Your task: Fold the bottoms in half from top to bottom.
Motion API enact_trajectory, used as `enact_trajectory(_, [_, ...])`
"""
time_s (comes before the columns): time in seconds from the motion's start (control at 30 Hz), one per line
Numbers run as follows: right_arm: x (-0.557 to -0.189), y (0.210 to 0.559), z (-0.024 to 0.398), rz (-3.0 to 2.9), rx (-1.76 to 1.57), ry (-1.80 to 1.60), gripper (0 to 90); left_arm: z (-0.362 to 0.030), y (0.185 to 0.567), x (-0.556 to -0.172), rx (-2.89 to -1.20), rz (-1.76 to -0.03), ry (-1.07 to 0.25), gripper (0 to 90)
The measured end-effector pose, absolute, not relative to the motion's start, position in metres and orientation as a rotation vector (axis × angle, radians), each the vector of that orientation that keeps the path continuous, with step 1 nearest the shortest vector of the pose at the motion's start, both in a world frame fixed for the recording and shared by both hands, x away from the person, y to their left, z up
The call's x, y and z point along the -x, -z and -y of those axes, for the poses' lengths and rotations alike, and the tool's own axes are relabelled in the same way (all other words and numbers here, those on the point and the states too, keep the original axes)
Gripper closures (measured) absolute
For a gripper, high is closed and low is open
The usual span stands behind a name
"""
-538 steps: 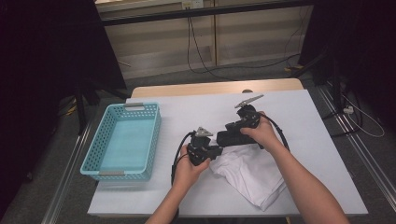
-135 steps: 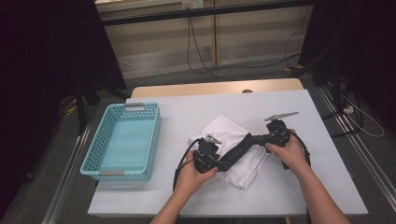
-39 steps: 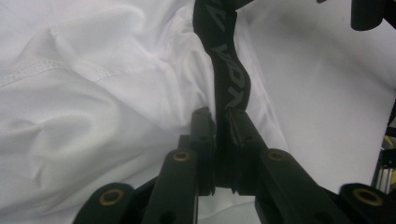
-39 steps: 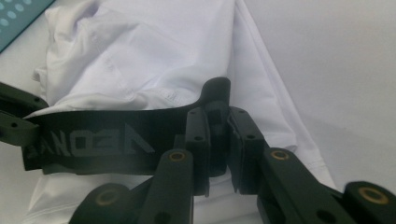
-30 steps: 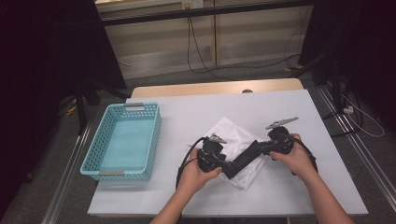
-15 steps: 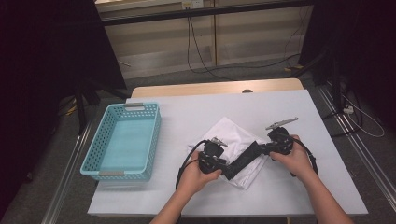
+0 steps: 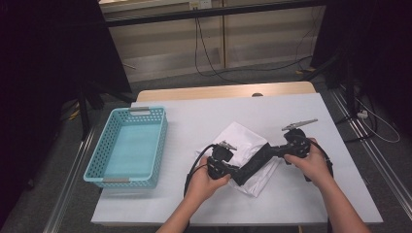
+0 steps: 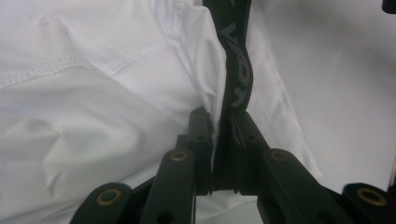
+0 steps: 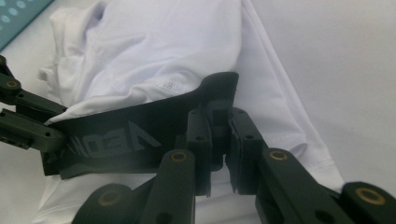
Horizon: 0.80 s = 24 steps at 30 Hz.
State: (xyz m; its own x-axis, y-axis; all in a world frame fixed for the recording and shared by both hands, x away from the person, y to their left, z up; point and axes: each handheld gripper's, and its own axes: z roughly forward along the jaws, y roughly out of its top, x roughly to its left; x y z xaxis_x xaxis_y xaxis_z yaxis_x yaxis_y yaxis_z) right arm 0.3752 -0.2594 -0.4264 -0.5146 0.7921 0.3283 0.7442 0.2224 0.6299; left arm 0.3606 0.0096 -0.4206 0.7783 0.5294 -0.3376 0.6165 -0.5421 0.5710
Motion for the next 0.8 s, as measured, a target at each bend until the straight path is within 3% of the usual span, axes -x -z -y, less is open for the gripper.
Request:
enact_trajectory(0.4, [-0.369, 0.419, 0.283, -2.395, -1.553, -1.184, 79.8, 0.005, 0.420, -0.356, -2.247, -0.790, 0.217, 79.3])
enact_trajectory(0.53, [-0.373, 0.436, 0.277, -2.372, -1.554, -1.084, 74.6, 0.001, 0.422, -0.361, -2.244, -0.825, 0.194, 62.8])
enact_trajectory(0.7, [-0.374, 0.434, 0.279, -2.310, -1.531, -1.098, 58.2, -0.013, 0.413, -0.369, -2.226, -0.857, 0.112, 42.4])
enact_trajectory(0.8, [-0.373, 0.431, 0.281, -2.251, -1.522, -1.111, 56.8, -0.018, 0.413, -0.372, -2.227, -0.868, 0.060, 36.3])
